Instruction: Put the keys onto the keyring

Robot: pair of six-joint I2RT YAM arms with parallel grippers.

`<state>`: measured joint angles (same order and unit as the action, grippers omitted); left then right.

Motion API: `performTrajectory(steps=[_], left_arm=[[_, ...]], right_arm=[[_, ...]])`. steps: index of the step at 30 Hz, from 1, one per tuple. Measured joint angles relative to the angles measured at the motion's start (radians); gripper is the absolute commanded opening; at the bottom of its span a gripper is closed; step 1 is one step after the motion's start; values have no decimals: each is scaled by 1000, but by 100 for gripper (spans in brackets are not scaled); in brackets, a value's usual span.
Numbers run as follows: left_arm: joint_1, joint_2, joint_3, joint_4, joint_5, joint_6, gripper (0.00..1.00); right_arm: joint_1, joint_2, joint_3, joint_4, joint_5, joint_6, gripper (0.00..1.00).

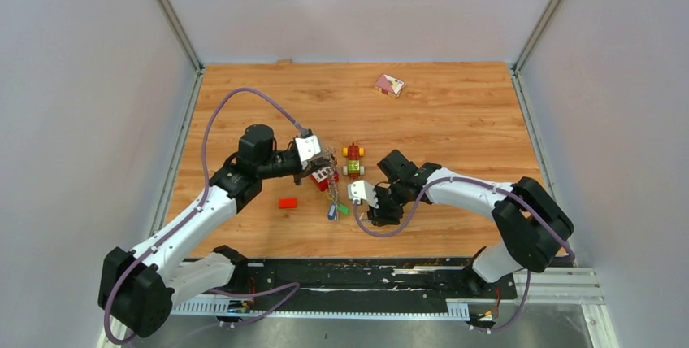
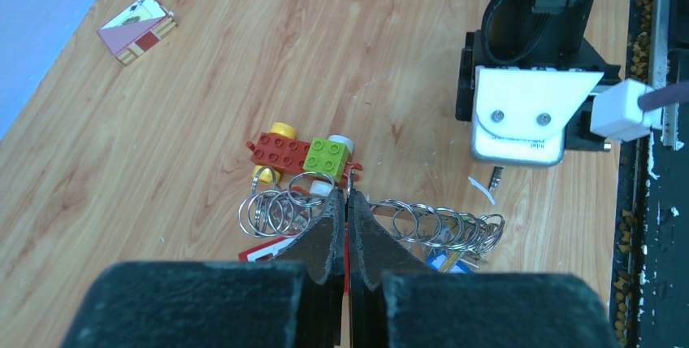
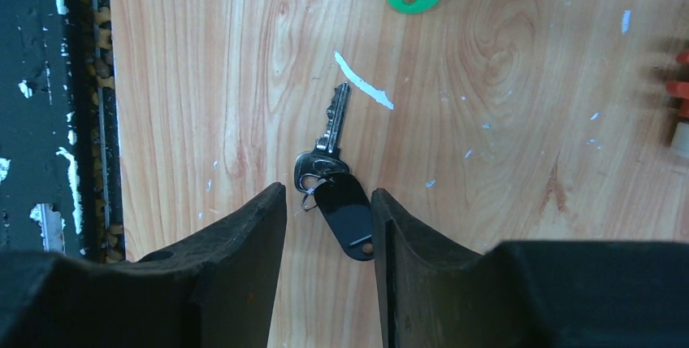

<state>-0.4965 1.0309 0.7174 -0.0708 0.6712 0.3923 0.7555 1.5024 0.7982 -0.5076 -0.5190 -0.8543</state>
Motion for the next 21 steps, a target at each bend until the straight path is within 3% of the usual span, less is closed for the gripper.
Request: performTrajectory(steps=[4,9,21], left_arm=[[0,-12,0,0,0,1,0],[0,-19,0,0,0,4,0],[0,-19,0,0,1,11,0]], right_arm=[[28,18,0,5,32,2,42],[51,21,0,7,70,10,25],[30,-5,11,-6,165,-9,8]])
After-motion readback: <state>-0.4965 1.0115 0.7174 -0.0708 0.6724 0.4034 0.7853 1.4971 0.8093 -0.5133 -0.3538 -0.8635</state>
